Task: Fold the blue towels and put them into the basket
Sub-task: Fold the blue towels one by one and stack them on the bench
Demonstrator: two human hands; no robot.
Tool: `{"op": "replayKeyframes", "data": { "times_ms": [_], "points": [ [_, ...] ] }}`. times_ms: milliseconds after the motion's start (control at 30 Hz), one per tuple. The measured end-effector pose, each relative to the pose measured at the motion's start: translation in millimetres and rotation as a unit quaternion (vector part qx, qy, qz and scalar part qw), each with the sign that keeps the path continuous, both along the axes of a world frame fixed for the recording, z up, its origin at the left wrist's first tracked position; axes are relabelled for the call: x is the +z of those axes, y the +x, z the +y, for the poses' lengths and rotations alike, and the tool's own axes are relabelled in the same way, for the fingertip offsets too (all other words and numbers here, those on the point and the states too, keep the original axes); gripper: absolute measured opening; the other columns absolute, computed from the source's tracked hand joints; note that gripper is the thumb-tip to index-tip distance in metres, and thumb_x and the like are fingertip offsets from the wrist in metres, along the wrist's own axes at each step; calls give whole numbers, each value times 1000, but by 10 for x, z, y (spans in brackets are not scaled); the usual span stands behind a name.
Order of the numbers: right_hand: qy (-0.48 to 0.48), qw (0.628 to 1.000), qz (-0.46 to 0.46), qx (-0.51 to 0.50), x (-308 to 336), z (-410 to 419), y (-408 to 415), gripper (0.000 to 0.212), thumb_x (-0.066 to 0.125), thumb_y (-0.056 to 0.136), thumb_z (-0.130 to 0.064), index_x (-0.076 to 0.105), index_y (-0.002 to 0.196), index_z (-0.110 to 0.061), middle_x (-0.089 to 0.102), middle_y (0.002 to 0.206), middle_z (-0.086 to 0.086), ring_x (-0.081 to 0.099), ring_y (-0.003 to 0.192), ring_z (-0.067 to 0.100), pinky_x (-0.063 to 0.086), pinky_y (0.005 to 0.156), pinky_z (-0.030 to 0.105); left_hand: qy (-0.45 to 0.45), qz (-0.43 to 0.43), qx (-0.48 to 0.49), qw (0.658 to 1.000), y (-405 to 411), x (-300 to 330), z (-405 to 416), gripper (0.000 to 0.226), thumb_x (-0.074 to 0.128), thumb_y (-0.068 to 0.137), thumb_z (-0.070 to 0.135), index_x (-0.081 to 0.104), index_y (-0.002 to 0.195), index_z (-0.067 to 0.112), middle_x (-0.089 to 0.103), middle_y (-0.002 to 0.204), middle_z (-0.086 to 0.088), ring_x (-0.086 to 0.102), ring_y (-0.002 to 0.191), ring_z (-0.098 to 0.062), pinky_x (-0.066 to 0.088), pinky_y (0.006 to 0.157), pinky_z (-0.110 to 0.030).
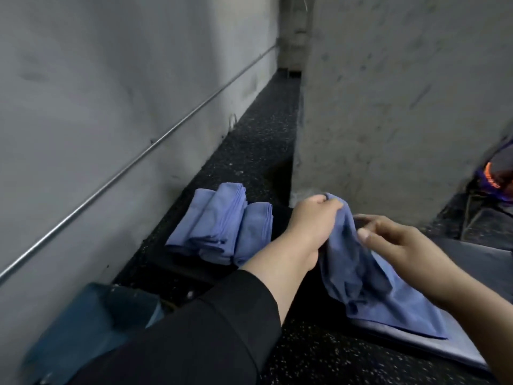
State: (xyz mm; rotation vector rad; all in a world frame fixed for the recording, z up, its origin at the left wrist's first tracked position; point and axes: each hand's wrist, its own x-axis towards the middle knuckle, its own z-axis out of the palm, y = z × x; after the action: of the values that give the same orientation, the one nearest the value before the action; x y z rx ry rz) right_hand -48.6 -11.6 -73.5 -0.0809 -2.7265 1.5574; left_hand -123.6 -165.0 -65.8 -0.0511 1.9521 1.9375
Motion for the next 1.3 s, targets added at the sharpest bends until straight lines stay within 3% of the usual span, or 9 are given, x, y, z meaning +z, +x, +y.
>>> {"op": "replayKeyframes", "data": {
  "times_ms": [100, 200, 333, 433, 700, 900, 1067, 1233, 1300],
  "points": [
    [-41, 996, 35, -70, -22, 29, -116, 16, 59, 98, -33, 68, 109, -26, 71, 104, -24, 64, 98, -8, 47, 84, 21, 12, 34, -41, 999, 27, 135, 2, 15, 59, 85, 28, 69, 76, 20, 69, 85, -1, 66, 92, -20, 51, 87, -35],
    [-132, 991, -12, -32, -10, 96, -183, 34, 61, 98, -27, 57, 131, -31, 70, 120, -17, 65, 111, 1, 49, 95, 32, 8, 51, -86, 995, 91, 192, 63, 24, 59, 82, 25, 59, 58, 23, 61, 68, 5, 57, 75, -14, 45, 75, -31],
    [-225, 974, -35, -13, 36, 129, -228, 23, 60, 98, -18, 70, 116, -29, 74, 117, 1, 70, 107, 21, 49, 89, 43, 23, 56, -97, 993, 56, 124, 143, 20, 66, 84, 17, 60, 68, 27, 61, 71, 8, 60, 76, -11, 46, 70, -28],
    [-180, 982, -13, -62, 54, 161, -205, 12, 66, 95, -19, 76, 101, -19, 77, 102, 4, 72, 100, 21, 54, 90, 43, 49, 22, -83, 995, 12, 69, 199, 22, 71, 86, 17, 62, 106, 21, 71, 96, 1, 69, 88, -8, 52, 74, -23],
    [-29, 997, 11, -67, 137, 283, -63, 4, 71, 91, -20, 74, 90, -19, 76, 90, 3, 72, 88, 19, 56, 82, 44, 89, -72, -60, 992, -59, 26, 277, 31, 75, 89, 33, 72, 103, 5, 72, 109, -25, 71, 103, -34, 54, 100, -49],
    [-22, 1000, -5, -11, 180, 615, 5, 61, 83, 72, -52, 60, 88, 2, 64, 81, 25, 57, 71, 13, 45, 68, 36, -20, 138, -3, 990, -145, 62, 241, 42, 59, 91, 42, 59, 95, 0, 60, 81, -8, 54, 76, -16, 43, 71, -38],
    [155, 987, -42, 2, 281, 1004, 112, 28, 81, 80, -31, 60, 73, -15, 54, 58, -7, 47, 56, 8, 38, 55, 28, -77, 272, 128, 951, -253, 201, 20, 33, 53, 102, 27, 52, 84, -1, 46, 70, -2, 37, 63, -11, 32, 56, -31],
    [123, 988, -6, -91, 290, 1275, 199, 25, 78, 83, -21, 58, 70, -12, 57, 56, -5, 48, 55, 9, 40, 59, 32, -110, 268, 131, 948, -311, 150, -71, 36, 55, 102, 26, 48, 83, -4, 38, 68, 0, 30, 57, -6, 25, 48, -21],
    [15, 989, 38, -139, 251, 1301, 201, 22, 71, 90, -17, 56, 78, -7, 56, 67, -2, 53, 67, 9, 50, 69, 36, -116, 257, 111, 953, -316, 98, -73, 37, 58, 99, 31, 53, 87, -3, 44, 71, -3, 36, 63, -7, 31, 56, -24]
  ]
}}
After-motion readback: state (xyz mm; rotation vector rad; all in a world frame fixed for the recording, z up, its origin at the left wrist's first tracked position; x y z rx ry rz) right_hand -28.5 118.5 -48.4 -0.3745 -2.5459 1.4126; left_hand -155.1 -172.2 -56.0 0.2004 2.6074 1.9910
